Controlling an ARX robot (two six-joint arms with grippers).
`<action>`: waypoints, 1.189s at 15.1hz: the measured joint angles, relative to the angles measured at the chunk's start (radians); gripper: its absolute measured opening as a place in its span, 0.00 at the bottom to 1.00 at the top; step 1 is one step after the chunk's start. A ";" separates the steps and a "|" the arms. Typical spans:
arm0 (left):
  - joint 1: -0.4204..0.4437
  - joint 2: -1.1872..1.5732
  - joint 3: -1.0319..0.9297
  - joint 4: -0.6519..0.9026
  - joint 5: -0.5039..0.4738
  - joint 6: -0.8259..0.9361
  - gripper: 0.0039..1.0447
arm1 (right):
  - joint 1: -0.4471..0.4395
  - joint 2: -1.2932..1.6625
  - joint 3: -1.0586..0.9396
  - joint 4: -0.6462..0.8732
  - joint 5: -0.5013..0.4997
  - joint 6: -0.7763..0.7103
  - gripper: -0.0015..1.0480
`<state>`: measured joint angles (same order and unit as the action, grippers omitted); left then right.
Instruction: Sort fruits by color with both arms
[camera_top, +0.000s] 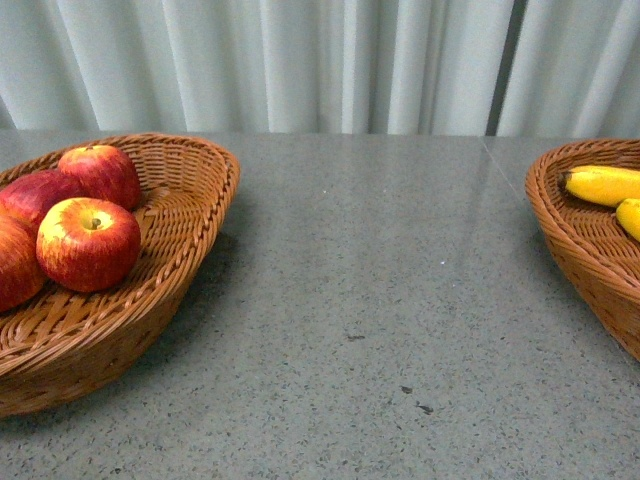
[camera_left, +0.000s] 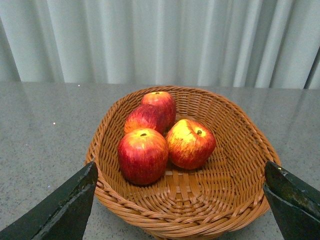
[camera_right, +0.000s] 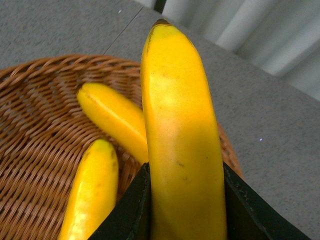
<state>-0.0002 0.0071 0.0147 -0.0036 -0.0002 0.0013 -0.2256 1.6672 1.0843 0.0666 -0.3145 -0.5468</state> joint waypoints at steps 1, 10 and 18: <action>0.000 0.000 0.000 0.000 0.000 0.000 0.94 | -0.005 0.000 -0.024 -0.007 -0.010 -0.024 0.30; 0.000 0.000 0.000 0.000 0.000 0.000 0.94 | -0.005 -0.037 -0.040 0.018 -0.098 -0.027 0.93; 0.000 0.000 0.000 0.000 0.000 0.000 0.94 | -0.093 -0.527 -0.337 0.270 -0.459 0.534 0.94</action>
<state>-0.0002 0.0074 0.0147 -0.0036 -0.0002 0.0013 -0.3187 1.1404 0.7471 0.3367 -0.7731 -0.0132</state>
